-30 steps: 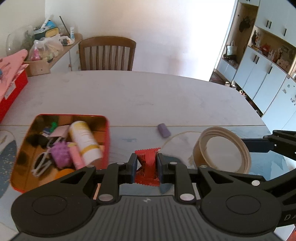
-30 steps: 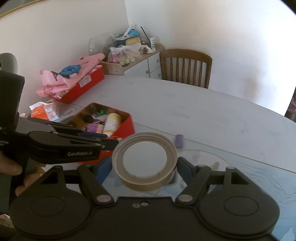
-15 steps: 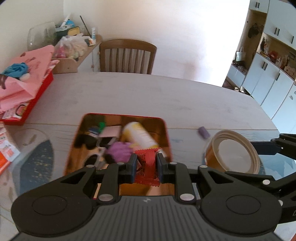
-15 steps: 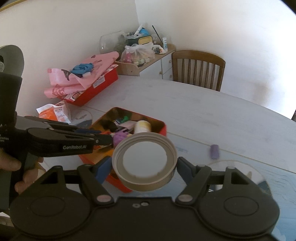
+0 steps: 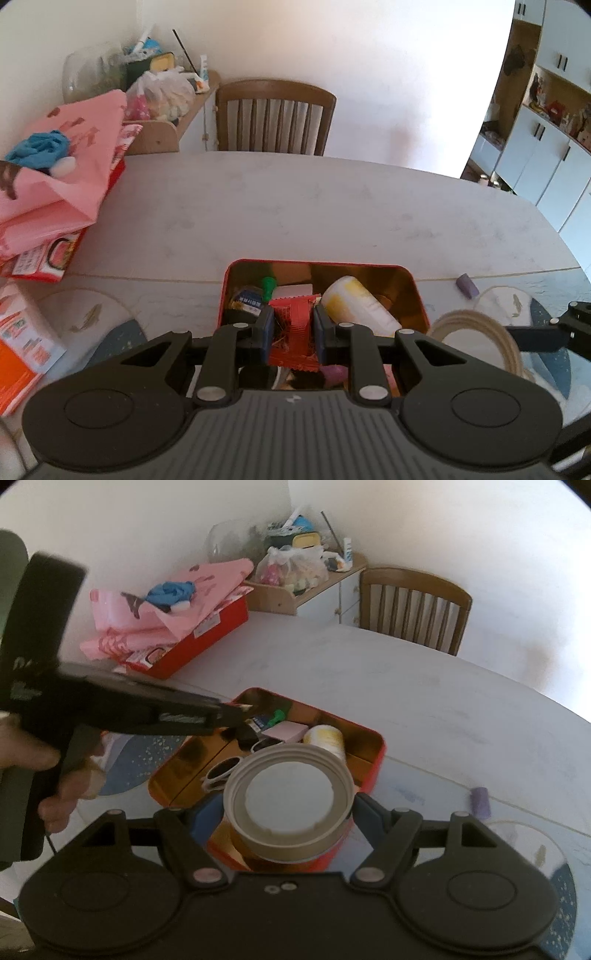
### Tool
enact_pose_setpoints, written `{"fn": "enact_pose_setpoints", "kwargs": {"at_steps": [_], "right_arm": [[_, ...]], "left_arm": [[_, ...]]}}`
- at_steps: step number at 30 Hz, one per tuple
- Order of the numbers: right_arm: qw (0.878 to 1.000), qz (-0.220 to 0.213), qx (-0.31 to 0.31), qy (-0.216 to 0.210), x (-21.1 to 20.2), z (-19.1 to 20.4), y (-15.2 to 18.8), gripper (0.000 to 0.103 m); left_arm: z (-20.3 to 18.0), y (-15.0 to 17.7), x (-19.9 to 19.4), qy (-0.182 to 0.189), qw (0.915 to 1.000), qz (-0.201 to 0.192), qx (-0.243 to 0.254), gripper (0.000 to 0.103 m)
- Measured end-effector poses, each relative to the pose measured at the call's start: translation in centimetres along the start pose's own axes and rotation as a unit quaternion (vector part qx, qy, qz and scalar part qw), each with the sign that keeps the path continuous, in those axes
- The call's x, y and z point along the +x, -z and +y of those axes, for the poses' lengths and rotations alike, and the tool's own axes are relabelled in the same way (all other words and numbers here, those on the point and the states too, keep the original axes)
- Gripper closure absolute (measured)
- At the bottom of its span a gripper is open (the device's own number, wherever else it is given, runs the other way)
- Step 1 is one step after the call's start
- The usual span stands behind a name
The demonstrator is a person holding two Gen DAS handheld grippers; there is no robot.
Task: Organize rigid objects
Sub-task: 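Carry the red wrapper and tape roll over the red tin with both tools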
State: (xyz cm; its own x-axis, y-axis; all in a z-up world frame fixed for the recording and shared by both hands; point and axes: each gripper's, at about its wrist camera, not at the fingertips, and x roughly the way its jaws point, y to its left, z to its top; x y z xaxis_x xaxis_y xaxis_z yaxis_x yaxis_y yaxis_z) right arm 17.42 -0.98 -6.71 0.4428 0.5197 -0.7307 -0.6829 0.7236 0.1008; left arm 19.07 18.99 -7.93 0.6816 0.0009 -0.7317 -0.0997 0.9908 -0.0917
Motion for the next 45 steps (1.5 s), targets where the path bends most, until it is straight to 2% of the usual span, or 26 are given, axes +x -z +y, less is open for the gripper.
{"fn": "enact_pose_setpoints", "kwargs": {"at_steps": [8,20,36,40,45], "right_arm": [[1.0,0.021,-0.013,0.014,3.9,0.3,-1.5,0.027],[0.998,0.037,-0.03,0.028,7.3,0.3,-2.7,0.027],[0.999,0.042,-0.026,0.023,7.8,0.0,-3.4,0.027],[0.999,0.034,-0.023,0.023,7.1,-0.2,-3.2,0.019],[0.999,0.029,-0.003,0.021,6.0,-0.7,-2.9,0.019]], "left_arm": [[0.8,-1.1,3.4,0.01,0.9998,0.013,0.014,0.081],[1.1,-1.8,7.3,0.021,0.9989,0.035,0.023,0.081],[2.6,-1.5,9.0,0.025,0.9978,0.061,-0.007,0.081],[2.9,-1.6,9.0,0.027,0.9977,0.062,-0.013,0.081],[2.7,-1.5,8.7,0.018,0.998,0.061,-0.005,0.081]]}}
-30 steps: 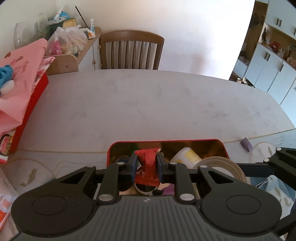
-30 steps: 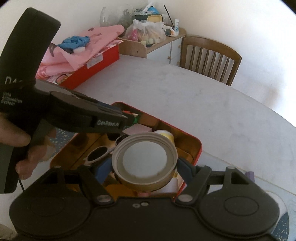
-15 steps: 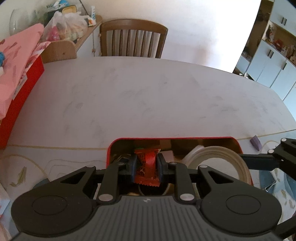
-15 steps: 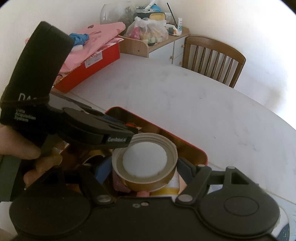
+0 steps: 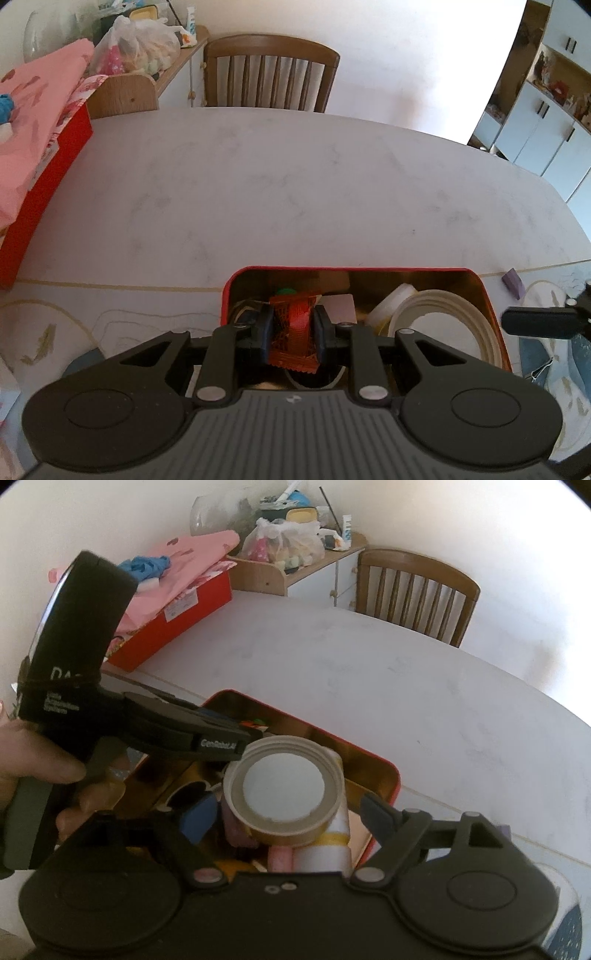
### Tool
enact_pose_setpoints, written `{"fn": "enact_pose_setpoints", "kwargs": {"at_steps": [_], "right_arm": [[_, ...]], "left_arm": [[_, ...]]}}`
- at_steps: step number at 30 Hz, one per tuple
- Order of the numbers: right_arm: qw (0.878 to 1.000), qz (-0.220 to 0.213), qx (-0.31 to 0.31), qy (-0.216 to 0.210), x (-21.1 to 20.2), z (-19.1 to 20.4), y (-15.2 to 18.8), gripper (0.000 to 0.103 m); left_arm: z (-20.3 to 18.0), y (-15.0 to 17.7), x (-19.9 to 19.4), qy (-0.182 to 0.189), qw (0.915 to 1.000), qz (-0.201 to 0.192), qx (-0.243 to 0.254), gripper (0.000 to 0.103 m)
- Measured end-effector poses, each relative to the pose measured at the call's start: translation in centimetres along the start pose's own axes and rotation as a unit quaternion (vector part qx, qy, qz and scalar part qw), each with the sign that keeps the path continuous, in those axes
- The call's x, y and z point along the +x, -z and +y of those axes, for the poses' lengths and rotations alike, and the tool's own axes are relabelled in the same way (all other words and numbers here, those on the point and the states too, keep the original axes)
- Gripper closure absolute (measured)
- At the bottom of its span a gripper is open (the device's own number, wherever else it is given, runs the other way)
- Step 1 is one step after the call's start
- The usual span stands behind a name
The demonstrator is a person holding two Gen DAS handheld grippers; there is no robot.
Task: Organize rigid objects
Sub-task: 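Carry the red wrapper and tape roll over the red tin with both tools, then open both tools to drop wrapper and tape roll into the tin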
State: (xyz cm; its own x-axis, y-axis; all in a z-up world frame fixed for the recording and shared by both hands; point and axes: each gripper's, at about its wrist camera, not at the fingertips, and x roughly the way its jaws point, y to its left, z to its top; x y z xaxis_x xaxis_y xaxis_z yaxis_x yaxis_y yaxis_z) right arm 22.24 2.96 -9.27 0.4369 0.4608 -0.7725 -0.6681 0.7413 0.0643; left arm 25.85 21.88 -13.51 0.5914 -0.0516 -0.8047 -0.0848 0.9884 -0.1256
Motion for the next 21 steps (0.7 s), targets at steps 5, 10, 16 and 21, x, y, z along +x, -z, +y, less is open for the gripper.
{"fn": "enact_pose_setpoints", "kwargs": {"at_steps": [5,10,16,21], "right_arm": [[1.0,-0.009,0.018,-0.003,-1.4,-0.4,0.5,0.019],[0.999,-0.019,0.033,-0.007,-3.1,-0.9,1.2,0.019],[0.998,-0.034,0.054,-0.008,-5.3,-1.4,2.0,0.019],[0.997,-0.047,0.066,-0.012,-7.4,-1.8,2.9,0.018]], "left_arm": [[0.1,0.4,-0.8,-0.001,1.0,-0.005,-0.004,0.081],[0.0,1.1,-2.2,0.005,0.9999,-0.014,-0.007,0.075],[-0.3,2.0,-4.1,0.007,0.9997,-0.023,-0.004,0.075],[-1.0,2.9,-6.1,0.012,0.9992,-0.037,0.0,0.075]]}}
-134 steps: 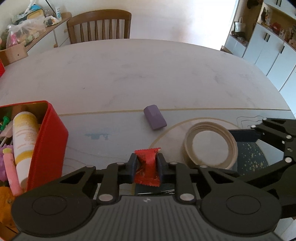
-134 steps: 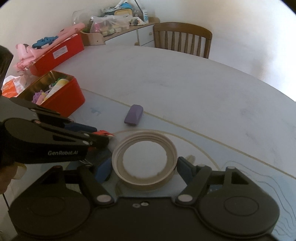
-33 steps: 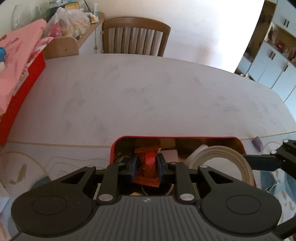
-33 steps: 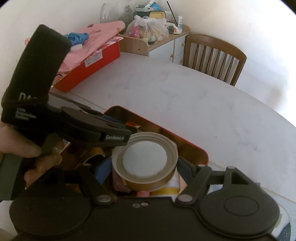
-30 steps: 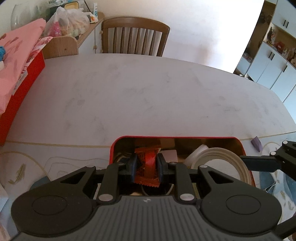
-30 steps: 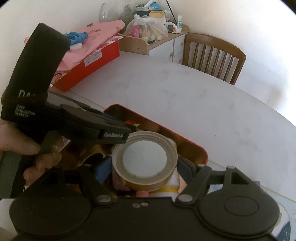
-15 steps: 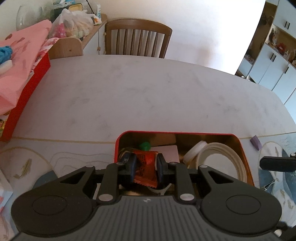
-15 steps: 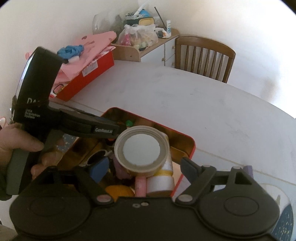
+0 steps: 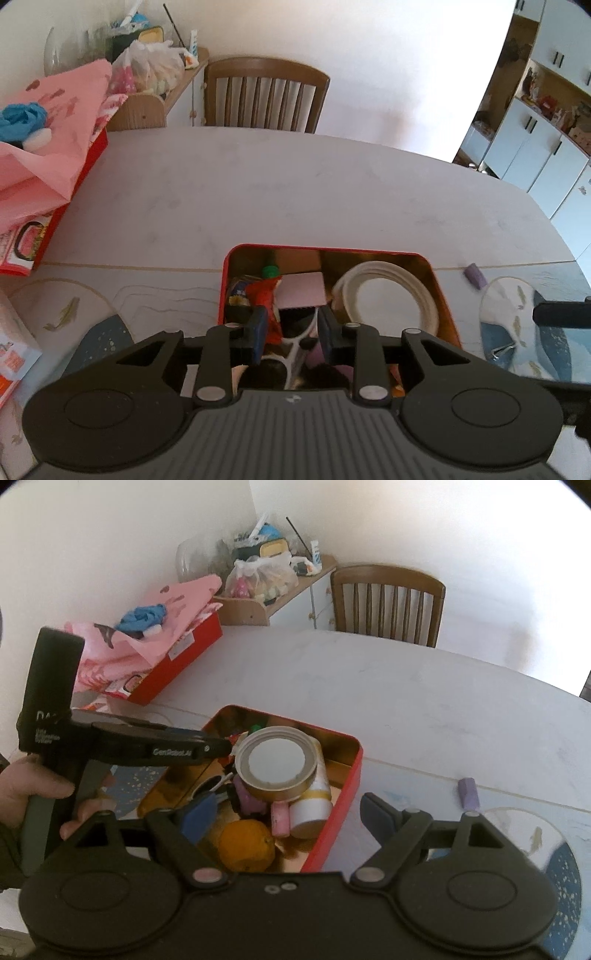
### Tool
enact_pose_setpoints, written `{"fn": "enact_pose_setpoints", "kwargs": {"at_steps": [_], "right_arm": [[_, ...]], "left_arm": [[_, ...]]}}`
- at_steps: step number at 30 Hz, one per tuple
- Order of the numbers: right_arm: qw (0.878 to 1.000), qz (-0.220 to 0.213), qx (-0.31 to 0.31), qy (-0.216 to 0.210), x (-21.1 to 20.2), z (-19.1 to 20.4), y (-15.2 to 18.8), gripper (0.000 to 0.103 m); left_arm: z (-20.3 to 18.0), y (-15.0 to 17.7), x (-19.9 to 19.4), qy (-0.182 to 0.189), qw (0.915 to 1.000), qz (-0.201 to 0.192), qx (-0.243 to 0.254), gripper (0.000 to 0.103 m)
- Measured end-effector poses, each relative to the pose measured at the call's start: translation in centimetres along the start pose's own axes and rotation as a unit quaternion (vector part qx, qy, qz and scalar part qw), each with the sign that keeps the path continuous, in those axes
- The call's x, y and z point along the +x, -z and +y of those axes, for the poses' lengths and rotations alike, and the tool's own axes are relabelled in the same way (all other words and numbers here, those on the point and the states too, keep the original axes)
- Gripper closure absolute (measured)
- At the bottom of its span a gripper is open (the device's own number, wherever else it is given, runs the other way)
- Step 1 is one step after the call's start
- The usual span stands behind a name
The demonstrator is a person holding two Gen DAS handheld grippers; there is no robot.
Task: Organize rigid objects
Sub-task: 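Open both tools to drop wrapper and tape roll into the tin, then move left tool to silver hair clip while right tool moves to purple eraser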
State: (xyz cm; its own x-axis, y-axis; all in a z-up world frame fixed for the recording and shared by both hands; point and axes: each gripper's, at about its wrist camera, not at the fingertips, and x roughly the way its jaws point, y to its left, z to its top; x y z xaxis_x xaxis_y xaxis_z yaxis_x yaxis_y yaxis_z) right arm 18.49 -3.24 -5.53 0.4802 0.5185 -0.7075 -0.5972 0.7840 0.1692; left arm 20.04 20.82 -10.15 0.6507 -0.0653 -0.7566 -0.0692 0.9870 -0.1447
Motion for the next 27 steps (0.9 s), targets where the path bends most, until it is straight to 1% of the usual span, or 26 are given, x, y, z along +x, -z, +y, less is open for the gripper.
{"fn": "enact_pose_setpoints", "kwargs": {"at_steps": [4,5,7,9,10,13,19,23,26,27], "right_arm": [[1.0,-0.014,0.002,-0.002,-1.9,-0.4,0.7,0.017],[1.0,-0.019,0.002,-0.001,-2.5,-0.5,0.9,0.016],[1.0,-0.026,0.003,0.0,-3.4,-0.9,1.3,0.015],[0.999,-0.033,0.009,-0.001,-4.4,-1.5,1.8,0.015],[0.999,-0.035,0.011,-0.001,-5.0,-1.9,2.2,0.015],[0.999,-0.042,0.019,0.003,-6.5,-3.3,3.0,0.01],[0.998,-0.048,0.041,0.014,-8.8,-6.9,4.9,0.008],[0.997,-0.047,0.052,0.019,-9.8,-9.5,6.0,0.005],[0.997,-0.046,0.058,0.02,-10.3,-11.3,6.7,0.004],[0.997,-0.046,0.059,0.02,-10.4,-12.0,6.7,0.003]], "left_arm": [[-0.8,0.5,-1.6,0.0,0.9999,-0.011,0.004,0.074],[-1.0,0.6,-2.0,0.002,0.9999,-0.015,0.005,0.073],[-1.6,0.9,-2.8,0.002,0.9997,-0.021,0.009,0.067],[-2.3,1.2,-3.6,0.0,0.9994,-0.031,0.014,0.052],[-2.7,1.4,-4.1,-0.004,0.999,-0.039,0.019,0.05],[-3.8,1.9,-4.9,-0.009,0.9986,-0.045,0.026,0.049],[-6.6,2.8,-6.1,-0.009,0.9983,-0.051,0.026,0.049],[-9.2,3.3,-6.5,-0.003,0.9981,-0.056,0.026,0.042],[-11.3,3.4,-6.4,-0.002,0.9979,-0.057,0.03,0.04],[-12.0,3.5,-6.3,0.0,0.9979,-0.057,0.031,0.037]]}}
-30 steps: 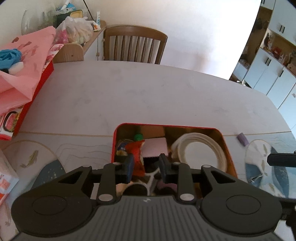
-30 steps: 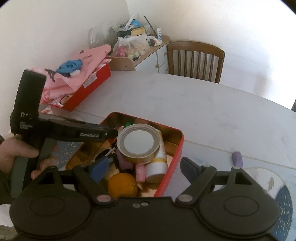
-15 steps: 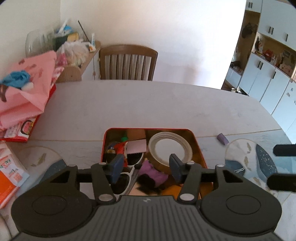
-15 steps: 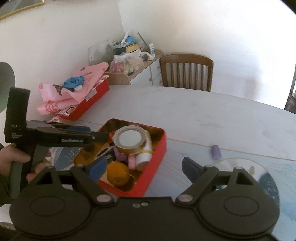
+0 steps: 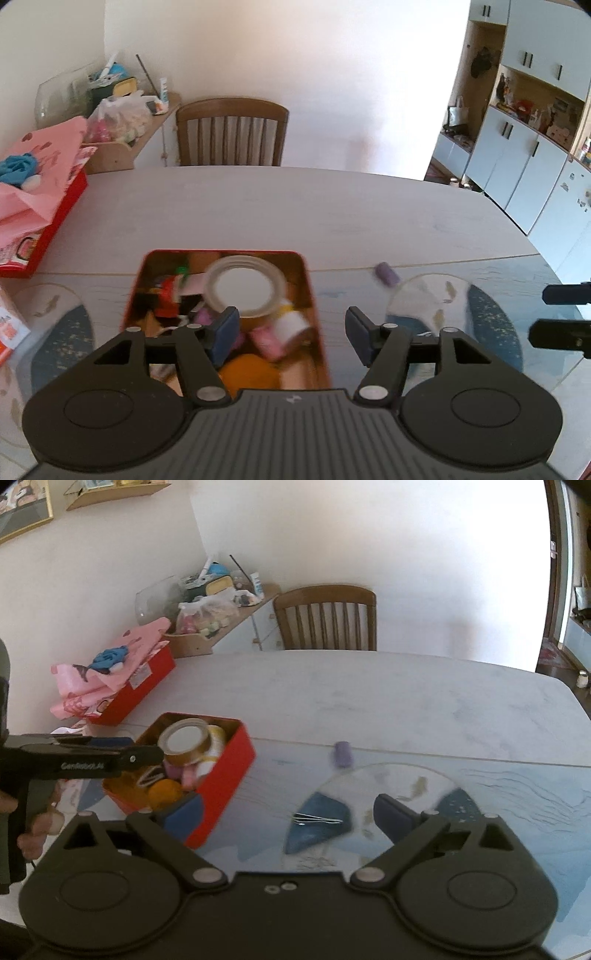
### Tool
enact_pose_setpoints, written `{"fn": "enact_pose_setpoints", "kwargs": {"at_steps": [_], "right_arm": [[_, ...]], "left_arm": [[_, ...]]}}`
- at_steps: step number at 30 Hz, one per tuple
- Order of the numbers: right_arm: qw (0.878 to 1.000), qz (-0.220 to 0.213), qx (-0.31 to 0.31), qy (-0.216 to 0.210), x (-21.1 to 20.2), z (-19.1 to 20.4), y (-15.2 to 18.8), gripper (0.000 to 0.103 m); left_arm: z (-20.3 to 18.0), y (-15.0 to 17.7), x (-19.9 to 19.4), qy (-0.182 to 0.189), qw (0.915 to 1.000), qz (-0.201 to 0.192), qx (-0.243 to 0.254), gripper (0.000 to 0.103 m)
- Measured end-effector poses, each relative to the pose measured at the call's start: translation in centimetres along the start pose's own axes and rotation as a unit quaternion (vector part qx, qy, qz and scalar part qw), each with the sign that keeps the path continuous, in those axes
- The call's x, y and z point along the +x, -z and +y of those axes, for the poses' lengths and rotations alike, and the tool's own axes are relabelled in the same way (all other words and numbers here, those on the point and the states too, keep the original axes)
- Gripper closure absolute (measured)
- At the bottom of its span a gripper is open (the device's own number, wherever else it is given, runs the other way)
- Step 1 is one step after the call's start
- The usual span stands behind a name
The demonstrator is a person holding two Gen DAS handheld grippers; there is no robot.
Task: Organize rigid objects
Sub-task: 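Move left tool to silver hair clip while right tool moves to purple eraser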
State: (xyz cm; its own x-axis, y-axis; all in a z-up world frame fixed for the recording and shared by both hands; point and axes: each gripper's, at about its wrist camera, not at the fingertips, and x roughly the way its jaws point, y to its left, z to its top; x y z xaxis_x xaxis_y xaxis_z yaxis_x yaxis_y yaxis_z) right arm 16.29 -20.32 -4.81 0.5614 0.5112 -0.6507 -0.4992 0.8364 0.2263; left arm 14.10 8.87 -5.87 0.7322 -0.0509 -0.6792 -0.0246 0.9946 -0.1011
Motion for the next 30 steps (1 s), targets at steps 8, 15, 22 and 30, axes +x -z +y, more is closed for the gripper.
{"fn": "enact_pose_setpoints", "kwargs": {"at_steps": [8,15,22,30], "right_arm": [[1.0,0.007,-0.007,-0.002,0.1,-3.6,-0.2,0.001],[1.0,0.017,0.004,0.0,1.8,-7.1,-1.4,0.001],[0.999,0.033,0.009,0.002,4.5,-9.7,-2.6,0.001],[0.998,0.062,-0.03,-0.009,9.0,-9.5,-3.7,0.001]], "left_arm": [[-5.4,0.7,1.0,0.002,0.9999,-0.009,0.011,0.022],[-9.0,1.4,3.3,0.002,1.0,0.005,0.003,0.02],[-12.4,2.5,6.0,-0.007,0.9997,0.025,0.002,0.02],[-14.5,3.3,9.0,-0.034,0.9986,0.04,-0.007,0.02]]}}
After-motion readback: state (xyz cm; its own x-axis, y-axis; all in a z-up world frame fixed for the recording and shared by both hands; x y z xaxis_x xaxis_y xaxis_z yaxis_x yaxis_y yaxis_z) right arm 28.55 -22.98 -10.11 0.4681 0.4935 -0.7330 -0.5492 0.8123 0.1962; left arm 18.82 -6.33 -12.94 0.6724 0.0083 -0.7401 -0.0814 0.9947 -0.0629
